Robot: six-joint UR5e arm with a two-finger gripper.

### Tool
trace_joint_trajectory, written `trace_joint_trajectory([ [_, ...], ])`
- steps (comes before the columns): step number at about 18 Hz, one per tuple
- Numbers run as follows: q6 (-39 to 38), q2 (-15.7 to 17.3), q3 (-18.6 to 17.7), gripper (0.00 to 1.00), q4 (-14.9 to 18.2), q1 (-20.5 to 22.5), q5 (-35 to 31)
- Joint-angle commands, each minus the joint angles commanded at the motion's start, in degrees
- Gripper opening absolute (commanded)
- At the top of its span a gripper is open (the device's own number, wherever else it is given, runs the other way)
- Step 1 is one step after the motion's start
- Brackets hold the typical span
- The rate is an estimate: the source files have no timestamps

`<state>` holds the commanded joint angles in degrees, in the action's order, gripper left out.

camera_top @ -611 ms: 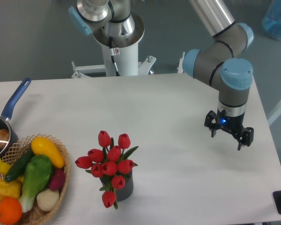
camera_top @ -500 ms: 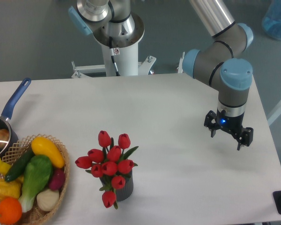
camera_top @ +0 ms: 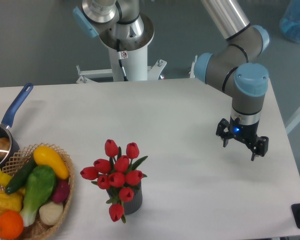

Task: Pick up the flowers from the vase

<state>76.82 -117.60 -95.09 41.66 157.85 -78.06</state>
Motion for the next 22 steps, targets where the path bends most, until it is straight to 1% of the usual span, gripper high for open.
trace_joint_trajectory([
  [2, -0.27, 1.31, -0.35, 1.00, 0.00, -1.05, 2.19],
  [4, -0.44, 2.20, -0.97, 1.00, 0.00, -3.07, 6.49],
  [5, -0.79, 3.16, -1.41, 1.00, 0.00, -3.34, 9.39],
  [6, -1.05, 3.60, -1.76, 1.00, 0.00, -3.34, 13.42],
  [7, -1.23, 3.69, -2.20, 1.00, 0.00, -3.43, 19.03],
  [10, -3.77, 3.87, -3.43, 1.00, 0.17, -2.91, 37.83],
  [11, -5.26, 3.96, -3.87, 1.00, 0.18, -2.64, 42.33],
  [12, -5.45, 4.13, -3.96, 1.00, 0.26, -2.55, 44.72],
  [13, -5.36, 4.31, -3.96, 1.00, 0.18, -2.81, 45.36],
  [15, -5.45, 5.71, -4.57, 1.00, 0.26, -3.60, 45.80],
  [17, -5.28, 5.72, -4.84, 1.00, 0.26, -5.79, 46.33],
  [20, -5.19, 5.72, -4.84, 1.00, 0.18, -7.56, 48.43],
  [22, -5.01, 5.28, -4.49, 1.00, 0.00, -8.79, 48.70],
])
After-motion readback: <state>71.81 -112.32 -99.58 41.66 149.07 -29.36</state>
